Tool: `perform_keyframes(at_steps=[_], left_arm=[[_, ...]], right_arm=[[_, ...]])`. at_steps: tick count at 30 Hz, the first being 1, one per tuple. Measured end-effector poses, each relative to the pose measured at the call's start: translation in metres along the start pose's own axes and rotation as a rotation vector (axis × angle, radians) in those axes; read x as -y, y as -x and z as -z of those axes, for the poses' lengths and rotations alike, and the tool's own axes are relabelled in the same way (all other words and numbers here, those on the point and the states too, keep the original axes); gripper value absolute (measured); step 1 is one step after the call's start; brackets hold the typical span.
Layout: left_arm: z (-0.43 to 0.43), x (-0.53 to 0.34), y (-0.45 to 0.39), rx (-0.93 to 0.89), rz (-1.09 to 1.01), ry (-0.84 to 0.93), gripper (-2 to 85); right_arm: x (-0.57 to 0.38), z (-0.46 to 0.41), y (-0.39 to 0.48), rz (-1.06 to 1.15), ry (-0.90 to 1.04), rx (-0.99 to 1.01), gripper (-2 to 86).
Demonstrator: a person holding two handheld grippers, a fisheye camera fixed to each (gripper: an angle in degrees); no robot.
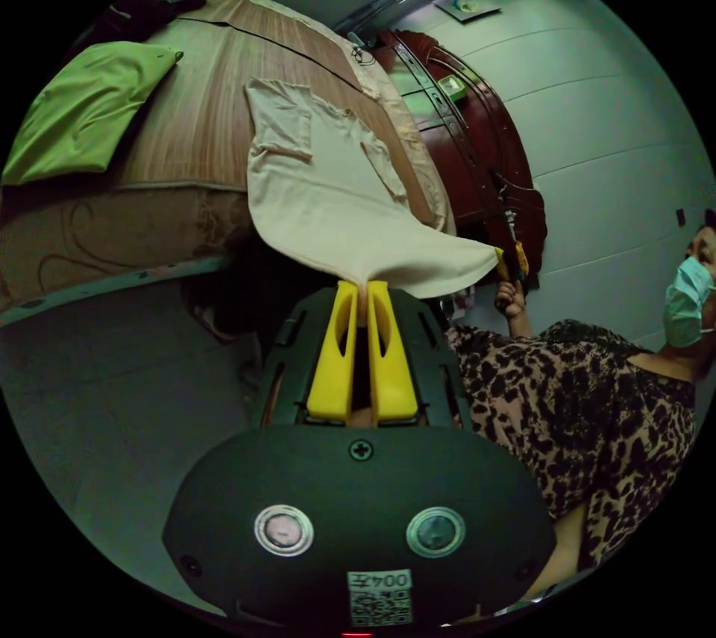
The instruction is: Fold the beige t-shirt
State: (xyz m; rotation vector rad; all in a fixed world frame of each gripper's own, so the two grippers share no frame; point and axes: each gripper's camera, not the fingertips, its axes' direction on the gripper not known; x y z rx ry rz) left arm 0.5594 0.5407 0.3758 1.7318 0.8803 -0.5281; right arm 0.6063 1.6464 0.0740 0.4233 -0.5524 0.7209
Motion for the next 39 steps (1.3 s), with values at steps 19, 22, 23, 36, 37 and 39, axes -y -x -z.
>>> perform_keyframes(at_steps=[19, 22, 23, 36, 37, 39], left_arm=[[-0.002, 0.205, 0.127, -0.061, 0.024, -0.097, 3.0], [-0.014, 0.227, 0.151, -0.065, 0.039, -0.091, 3.1], [-0.021, 0.238, 0.162, -0.064, 0.046, -0.084, 3.1], [-0.112, 0.33, 0.32, -0.04, 0.153, 0.023, 3.2], [-0.126, 0.335, 0.343, -0.048, 0.181, 0.036, 3.3], [-0.15, 0.339, 0.38, -0.063, 0.226, 0.049, 3.3]], right_arm=[[0.197, -0.1, 0.065, 0.006, 0.032, -0.071, 2.9], [0.226, -0.117, 0.063, -0.015, 0.037, -0.084, 3.0], [0.237, -0.124, 0.062, -0.023, 0.039, -0.09, 3.0], [0.343, -0.206, 0.022, -0.118, 0.079, -0.168, 3.4], [0.352, -0.216, 0.011, -0.142, 0.087, -0.181, 3.5], [0.363, -0.231, -0.006, -0.172, 0.092, -0.192, 3.7]])
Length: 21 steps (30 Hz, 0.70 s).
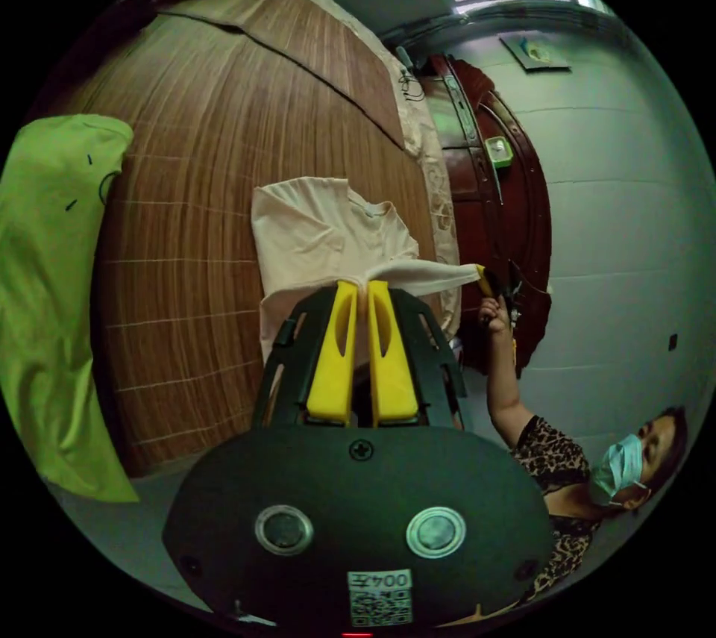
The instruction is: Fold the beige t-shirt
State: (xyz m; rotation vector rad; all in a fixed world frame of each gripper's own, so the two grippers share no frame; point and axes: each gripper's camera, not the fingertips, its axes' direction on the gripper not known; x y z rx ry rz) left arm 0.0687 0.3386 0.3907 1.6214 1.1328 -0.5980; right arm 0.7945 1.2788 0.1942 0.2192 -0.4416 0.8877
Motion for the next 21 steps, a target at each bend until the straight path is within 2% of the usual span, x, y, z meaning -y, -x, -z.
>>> perform_keyframes(at_steps=[6, 13, 16, 19, 21], left_arm=[[-0.051, 0.022, 0.107, -0.117, 0.154, -0.065, 3.4], [-0.043, 0.012, 0.151, -0.168, 0.205, -0.252, 4.1], [-0.021, -0.011, 0.163, -0.161, 0.232, -0.34, 6.0], [-0.014, -0.027, 0.167, -0.135, 0.251, -0.341, 6.7], [-0.005, -0.053, 0.163, -0.104, 0.254, -0.362, 6.9]], right_arm=[[0.043, -0.051, -0.037, -0.09, 0.009, -0.016, 4.5], [0.064, -0.071, -0.039, -0.057, -0.074, -0.05, 6.4], [0.061, -0.071, -0.025, 0.048, -0.075, -0.146, 7.0], [0.063, -0.074, -0.014, 0.12, -0.032, -0.368, 8.1], [0.062, -0.068, -0.009, 0.133, -0.053, -0.439, 8.1]])
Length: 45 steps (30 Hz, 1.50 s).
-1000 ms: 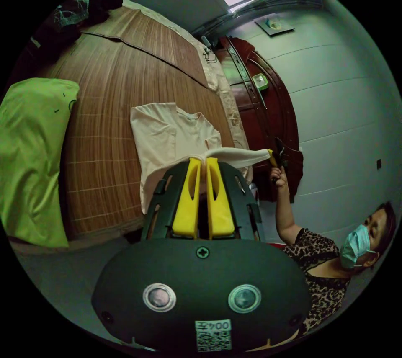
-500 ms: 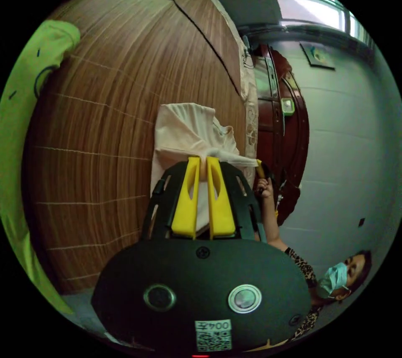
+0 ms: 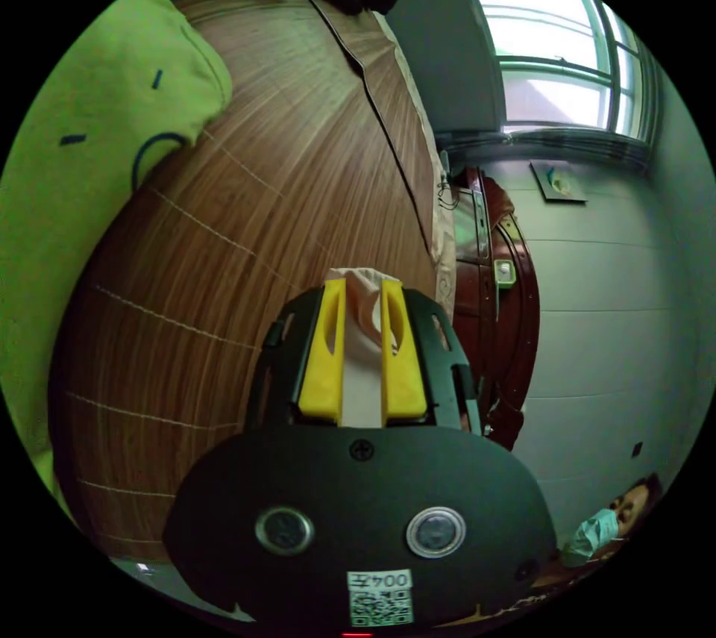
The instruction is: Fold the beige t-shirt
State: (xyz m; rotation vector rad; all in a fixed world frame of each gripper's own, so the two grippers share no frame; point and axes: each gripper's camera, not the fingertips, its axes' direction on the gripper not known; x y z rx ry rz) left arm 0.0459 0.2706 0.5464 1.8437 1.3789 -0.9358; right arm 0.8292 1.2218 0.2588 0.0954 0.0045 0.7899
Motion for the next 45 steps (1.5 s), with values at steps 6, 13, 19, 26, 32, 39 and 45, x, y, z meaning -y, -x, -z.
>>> perform_keyframes(at_steps=[6, 13, 19, 26, 32, 39, 45], left_arm=[[0.051, -0.095, -0.037, 0.046, -0.211, 0.005, 7.1], [0.099, -0.302, -0.064, 0.2, -0.478, 0.1, 7.0], [0.097, -0.388, -0.059, 0.249, -0.472, 0.156, 9.1], [0.079, -0.417, -0.084, 0.295, -0.503, 0.112, 12.3], [0.078, -0.436, -0.105, 0.265, -0.498, 0.078, 12.4], [0.071, -0.455, -0.15, 0.333, -0.544, 0.1, 10.4], [0.059, -0.473, -0.177, 0.354, -0.533, 0.103, 4.6]], right_arm=[[-0.04, 0.058, 0.023, 0.152, -0.219, -0.154, 5.5], [-0.182, 0.077, 0.024, 0.41, -0.1, -0.294, 5.3], [-0.236, 0.078, -0.06, 0.11, 0.02, -0.012, 6.6], [-0.247, 0.073, -0.122, -0.143, 0.046, 0.272, 11.8], [-0.258, 0.062, -0.138, -0.24, 0.051, 0.345, 11.7], [-0.261, 0.044, -0.135, -0.27, 0.049, 0.359, 11.0], [-0.262, 0.032, -0.117, -0.326, 0.017, 0.298, 3.0]])
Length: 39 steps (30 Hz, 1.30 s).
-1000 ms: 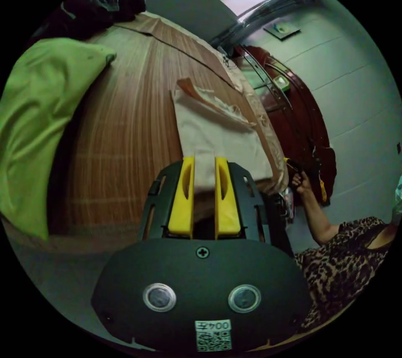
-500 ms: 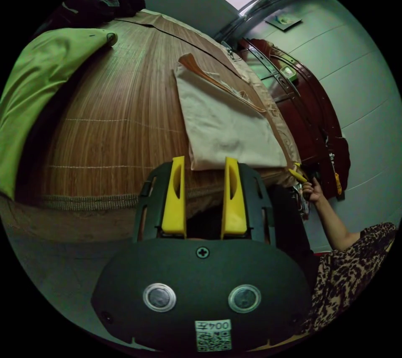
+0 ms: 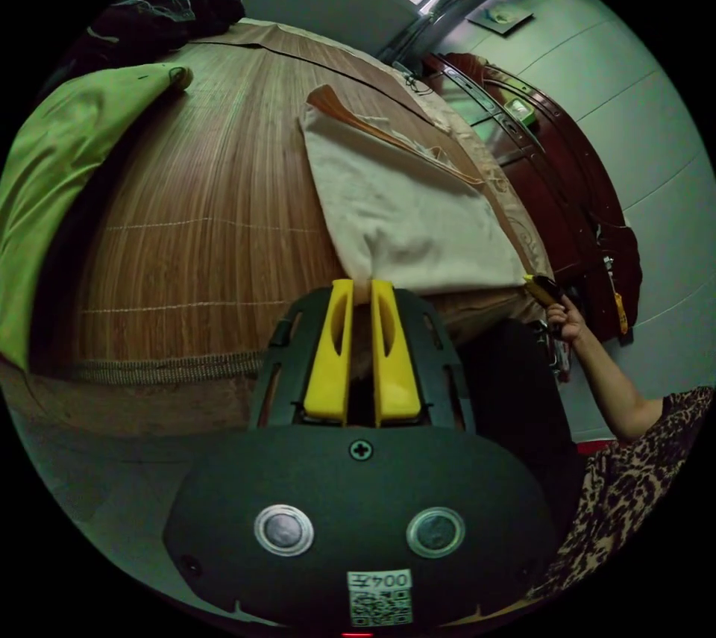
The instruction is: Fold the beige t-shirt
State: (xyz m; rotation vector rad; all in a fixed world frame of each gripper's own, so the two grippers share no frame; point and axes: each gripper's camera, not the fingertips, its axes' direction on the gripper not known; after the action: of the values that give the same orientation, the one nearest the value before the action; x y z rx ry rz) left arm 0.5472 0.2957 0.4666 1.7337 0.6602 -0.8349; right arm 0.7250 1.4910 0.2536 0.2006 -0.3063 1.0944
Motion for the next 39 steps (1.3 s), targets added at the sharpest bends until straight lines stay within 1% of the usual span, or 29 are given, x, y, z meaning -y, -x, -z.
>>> perform_keyframes(at_steps=[3, 11, 14, 16, 18, 20, 21, 23, 24, 26, 28, 31, 32, 33, 36, 38, 39], left_arm=[[0.011, -0.003, -0.014, -0.01, 0.015, 0.008, 3.6], [0.059, -0.048, -0.039, -0.049, 0.015, 0.029, 2.4], [0.071, -0.062, -0.033, 0.005, 0.066, 0.025, 1.8], [0.089, -0.067, -0.033, 0.045, 0.096, 0.0, 1.5], [0.114, -0.062, -0.056, 0.1, 0.064, -0.057, 1.2], [0.118, -0.047, -0.093, 0.149, -0.017, -0.073, 0.9], [0.111, -0.032, -0.122, 0.172, -0.082, -0.066, 0.8], [0.088, -0.006, -0.167, 0.198, -0.172, -0.041, 0.6], [0.066, 0.011, -0.195, 0.215, -0.219, -0.023, 0.5], [0.029, 0.034, -0.229, 0.241, -0.266, 0.012, 0.4], [-0.026, 0.057, -0.259, 0.3, -0.291, 0.078, 0.3], [-0.077, 0.069, -0.273, 0.356, -0.295, 0.178, 0.3], [-0.093, 0.072, -0.275, 0.371, -0.281, 0.21, 0.3], [-0.095, 0.072, -0.278, 0.369, -0.273, 0.184, 0.3], [-0.099, 0.074, -0.279, 0.346, -0.257, 0.18, 0.3], [-0.101, 0.071, -0.278, 0.328, -0.254, 0.163, 0.3], [-0.102, 0.07, -0.278, 0.32, -0.25, 0.156, 0.3]], right_arm=[[-0.014, 0.0, 0.006, -0.002, -0.008, -0.002, 1.9], [-0.066, 0.003, 0.008, 0.015, 0.078, -0.01, 2.0], [-0.079, 0.002, 0.007, -0.019, 0.05, -0.028, 2.1], [-0.087, 0.004, 0.018, 0.007, 0.008, -0.074, 1.0], [-0.094, 0.001, 0.047, 0.125, -0.024, -0.178, 0.0], [-0.107, -0.023, 0.1, 0.354, -0.028, -0.368, -0.5], [-0.111, -0.033, 0.114, 0.415, -0.022, -0.417, -0.5], [-0.129, -0.082, 0.166, 0.647, 0.016, -0.6, -0.7], [-0.134, -0.097, 0.176, 0.69, 0.028, -0.64, -0.7], [-0.149, -0.152, 0.206, 0.821, 0.09, -0.76, -0.7], [-0.156, -0.191, 0.218, 0.876, 0.12, -0.859, -0.7], [-0.165, -0.246, 0.222, 0.914, 0.203, -1.011, -0.7], [-0.172, -0.258, 0.225, 0.946, 0.177, -1.038, -0.7], [-0.175, -0.262, 0.228, 0.965, 0.171, -1.052, -0.7], [-0.187, -0.287, 0.24, 1.05, 0.201, -1.126, -0.7], [-0.185, -0.302, 0.262, 1.098, 0.318, -1.174, -0.7], [-0.185, -0.302, 0.272, 1.116, 0.318, -1.147, -0.7]])
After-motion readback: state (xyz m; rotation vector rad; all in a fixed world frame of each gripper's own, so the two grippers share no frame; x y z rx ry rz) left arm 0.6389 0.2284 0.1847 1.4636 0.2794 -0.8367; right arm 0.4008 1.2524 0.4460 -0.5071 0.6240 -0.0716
